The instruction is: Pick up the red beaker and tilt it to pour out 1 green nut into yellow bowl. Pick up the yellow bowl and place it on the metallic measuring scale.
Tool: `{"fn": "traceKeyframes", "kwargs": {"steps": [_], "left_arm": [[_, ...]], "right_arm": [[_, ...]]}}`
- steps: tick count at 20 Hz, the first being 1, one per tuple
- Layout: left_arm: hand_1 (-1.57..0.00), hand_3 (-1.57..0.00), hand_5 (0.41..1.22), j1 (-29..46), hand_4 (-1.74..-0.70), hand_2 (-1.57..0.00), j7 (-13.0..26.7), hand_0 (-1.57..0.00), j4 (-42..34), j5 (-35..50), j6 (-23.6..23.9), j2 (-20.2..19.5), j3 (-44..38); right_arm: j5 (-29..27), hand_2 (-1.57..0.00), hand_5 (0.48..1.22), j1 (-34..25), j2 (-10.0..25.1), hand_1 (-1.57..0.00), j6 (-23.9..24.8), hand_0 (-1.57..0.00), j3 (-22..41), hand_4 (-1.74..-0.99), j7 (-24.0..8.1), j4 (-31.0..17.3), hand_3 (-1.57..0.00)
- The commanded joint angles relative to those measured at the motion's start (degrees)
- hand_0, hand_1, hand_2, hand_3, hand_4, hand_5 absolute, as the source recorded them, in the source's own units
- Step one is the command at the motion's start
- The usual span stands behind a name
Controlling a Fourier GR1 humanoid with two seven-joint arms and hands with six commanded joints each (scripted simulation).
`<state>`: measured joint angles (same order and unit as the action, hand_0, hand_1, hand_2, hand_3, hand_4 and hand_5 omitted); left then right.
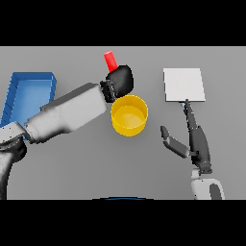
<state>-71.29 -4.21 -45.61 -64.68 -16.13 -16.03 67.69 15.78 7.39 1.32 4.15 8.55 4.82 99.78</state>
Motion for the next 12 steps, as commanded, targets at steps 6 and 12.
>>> {"fn": "traceKeyframes", "kwargs": {"steps": [6,12], "left_arm": [[-1.57,-1.57,1.221,-3.36,-1.73,-1.57,-0.54,-1.57,1.72,-3.09,0.52,1.75,6.30],[-1.57,-1.57,1.221,-8.49,-1.72,-1.57,-3.04,-1.57,1.72,-3.53,0.16,2.14,10.07]], "right_arm": [[1.33,0.00,0.634,-0.55,0.60,0.00,0.87,0.00,-0.27,-1.161,0.20,-0.92,0.00],[0.34,0.00,0.635,-0.06,0.12,0.00,0.52,0.00,-0.35,-1.152,1.03,-1.09,0.00]]}}
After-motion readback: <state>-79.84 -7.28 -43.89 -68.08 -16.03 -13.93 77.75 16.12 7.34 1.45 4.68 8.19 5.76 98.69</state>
